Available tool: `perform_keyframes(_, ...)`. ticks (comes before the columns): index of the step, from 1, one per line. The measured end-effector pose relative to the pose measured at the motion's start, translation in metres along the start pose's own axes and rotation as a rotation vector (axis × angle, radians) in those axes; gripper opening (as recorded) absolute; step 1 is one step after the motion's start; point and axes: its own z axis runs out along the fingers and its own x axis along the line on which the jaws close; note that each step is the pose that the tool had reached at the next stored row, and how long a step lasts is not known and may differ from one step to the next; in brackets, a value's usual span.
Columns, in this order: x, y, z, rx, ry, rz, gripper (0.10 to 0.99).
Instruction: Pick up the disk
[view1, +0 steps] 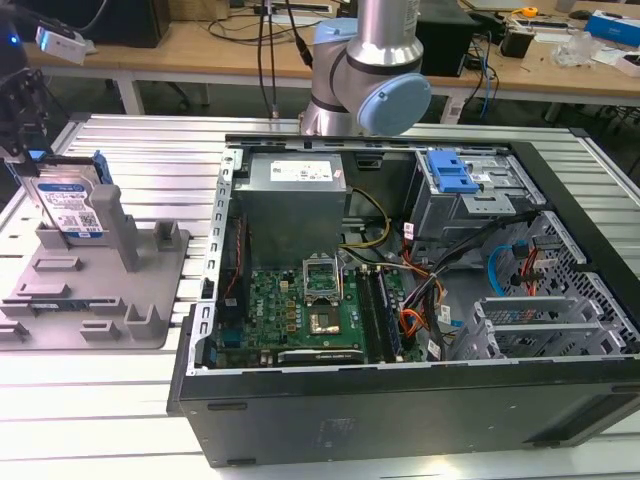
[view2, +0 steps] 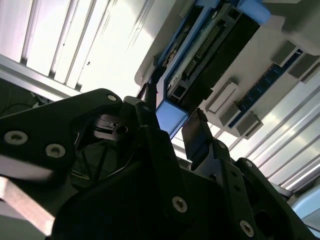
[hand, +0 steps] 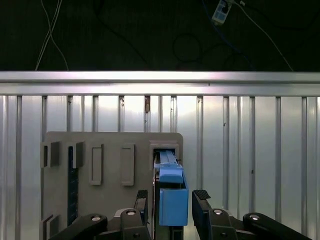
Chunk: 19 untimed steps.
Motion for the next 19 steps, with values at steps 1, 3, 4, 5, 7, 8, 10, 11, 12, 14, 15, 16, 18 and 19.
perform_keyframes(1,0.0,0.0001,0.0005,0.0,0.0,0.0,0.482)
perform_keyframes(3,0.0,0.0003,0.0016,0.0,0.0001,-0.001,0.482)
perform_keyframes(4,0.0,0.0004,0.0024,0.0,0.0,-0.001,0.482)
perform_keyframes(5,0.0,0.0005,0.003,0.0,0.0001,-0.001,0.482)
perform_keyframes(7,0.0,0.0006,0.0044,0.0,0.0,-0.001,0.482)
perform_keyframes(8,0.0,0.0007,0.005,0.0,0.0,-0.001,0.482)
perform_keyframes(10,0.0,0.0007,0.0064,0.0,0.0,-0.001,0.482)
perform_keyframes(11,-0.0001,0.0007,0.0072,0.0,0.0,-0.001,0.482)
perform_keyframes(12,-0.0002,0.0007,0.0084,0.0,0.0001,-0.001,0.482)
perform_keyframes(14,-0.0002,0.0006,0.0114,0.0,0.0001,-0.002,0.482)
perform_keyframes(15,-0.0003,0.0005,0.0124,0.0,0.0001,-0.002,0.482)
perform_keyframes(16,-0.0003,0.0005,0.0138,0.0,0.0001,-0.003,0.482)
perform_keyframes(18,-0.0003,0.0006,0.0148,0.0,0.0002,-0.003,0.482)
perform_keyframes(19,-0.0003,0.0007,0.0152,0.0,0.0001,-0.003,0.482)
